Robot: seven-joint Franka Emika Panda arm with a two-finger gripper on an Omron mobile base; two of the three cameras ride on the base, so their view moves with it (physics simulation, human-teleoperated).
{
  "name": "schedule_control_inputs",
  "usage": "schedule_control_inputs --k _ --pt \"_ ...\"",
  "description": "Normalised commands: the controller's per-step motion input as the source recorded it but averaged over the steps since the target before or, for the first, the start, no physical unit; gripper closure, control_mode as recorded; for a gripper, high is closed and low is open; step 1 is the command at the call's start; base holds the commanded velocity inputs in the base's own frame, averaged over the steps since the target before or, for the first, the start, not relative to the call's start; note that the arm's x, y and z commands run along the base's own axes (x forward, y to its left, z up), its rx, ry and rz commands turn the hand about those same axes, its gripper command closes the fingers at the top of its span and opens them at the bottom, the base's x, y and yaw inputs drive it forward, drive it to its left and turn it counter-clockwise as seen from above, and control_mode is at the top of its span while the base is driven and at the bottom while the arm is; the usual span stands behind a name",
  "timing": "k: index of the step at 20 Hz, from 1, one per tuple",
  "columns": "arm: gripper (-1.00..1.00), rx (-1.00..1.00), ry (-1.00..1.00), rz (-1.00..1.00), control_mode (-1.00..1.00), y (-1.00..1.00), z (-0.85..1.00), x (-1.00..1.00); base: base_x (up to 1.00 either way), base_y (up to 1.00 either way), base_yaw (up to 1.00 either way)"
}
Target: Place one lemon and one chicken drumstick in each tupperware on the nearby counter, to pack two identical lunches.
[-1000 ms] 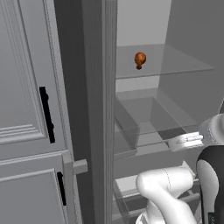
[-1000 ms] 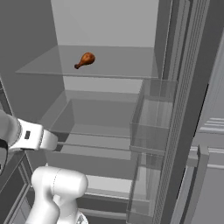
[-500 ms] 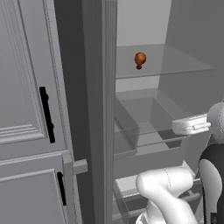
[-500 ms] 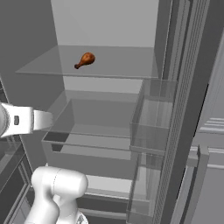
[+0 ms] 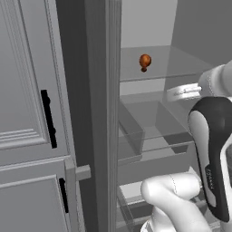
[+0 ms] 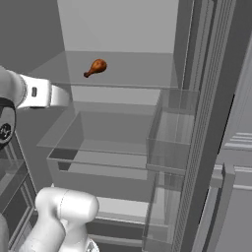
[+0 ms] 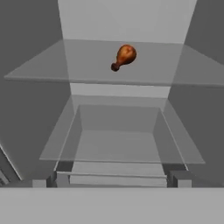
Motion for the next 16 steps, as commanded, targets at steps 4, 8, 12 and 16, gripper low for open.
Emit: schedule_control_inputs --k 4,8,12,16 --pt "-1.0 0.02 0.05 0.0 -1.0 0.09 0.18 0.75 0.0 0.0 0.0" --pt "-1.0 0.12 0.03 0.0 -1.0 0.0 0.0 0.61 0.0 0.0 0.0" --pt "-1.0 0.18 0.0 -0.04 -1.0 0.0 0.0 0.58 0.0 0.0 0.0" --pt "-1.0 0.08 0.0 -0.13 -1.0 -0.01 0.0 0.65 0.0 0.0 0.0"
